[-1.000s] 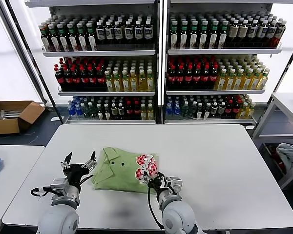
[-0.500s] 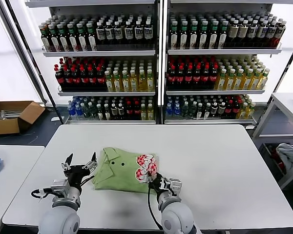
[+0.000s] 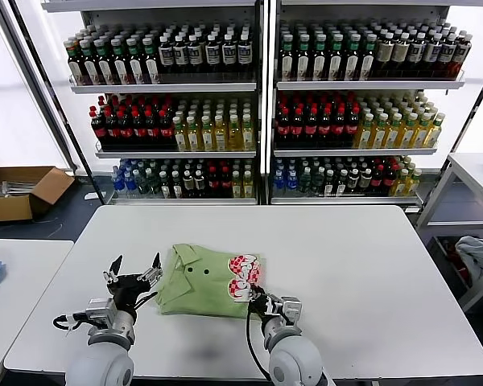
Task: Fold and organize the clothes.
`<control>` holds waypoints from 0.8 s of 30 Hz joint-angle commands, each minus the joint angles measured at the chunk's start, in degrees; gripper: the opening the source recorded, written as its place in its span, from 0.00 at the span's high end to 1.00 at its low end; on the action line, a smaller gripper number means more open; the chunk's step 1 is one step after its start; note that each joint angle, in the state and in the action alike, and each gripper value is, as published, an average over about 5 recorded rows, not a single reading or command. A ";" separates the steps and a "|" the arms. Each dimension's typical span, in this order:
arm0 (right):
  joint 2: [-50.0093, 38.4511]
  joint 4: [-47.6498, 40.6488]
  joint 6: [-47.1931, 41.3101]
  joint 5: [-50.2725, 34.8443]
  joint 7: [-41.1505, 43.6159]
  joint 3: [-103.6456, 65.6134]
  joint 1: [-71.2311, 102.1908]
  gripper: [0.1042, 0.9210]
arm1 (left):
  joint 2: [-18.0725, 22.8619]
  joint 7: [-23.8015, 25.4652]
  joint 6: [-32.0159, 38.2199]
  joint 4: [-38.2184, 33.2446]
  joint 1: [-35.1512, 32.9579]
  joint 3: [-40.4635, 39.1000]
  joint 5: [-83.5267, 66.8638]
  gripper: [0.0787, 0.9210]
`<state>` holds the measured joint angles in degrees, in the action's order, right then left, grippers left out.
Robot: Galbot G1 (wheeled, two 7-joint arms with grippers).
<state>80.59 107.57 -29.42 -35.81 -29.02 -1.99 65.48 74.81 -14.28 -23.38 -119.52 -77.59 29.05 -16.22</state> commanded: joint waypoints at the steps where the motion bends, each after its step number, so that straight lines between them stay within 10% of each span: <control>1: -4.40 3.85 -0.14 1.70 0.53 -2.14 0.28 0.99 | 0.43 -0.03 0.03 -0.05 -0.17 -0.32 0.08 0.12; 15: -16.18 4.56 -1.39 2.02 4.84 -15.02 5.18 0.99 | 1.68 0.01 0.10 0.25 0.69 -2.08 0.37 0.12; 24: -13.34 9.29 5.78 18.69 6.99 -15.29 8.08 0.84 | 1.77 0.06 0.06 -0.65 -0.38 -2.30 0.55 0.12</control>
<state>67.77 112.16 -29.30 -30.48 -24.75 -14.52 70.74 76.58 -14.29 -23.31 -119.78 -77.40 26.79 -15.72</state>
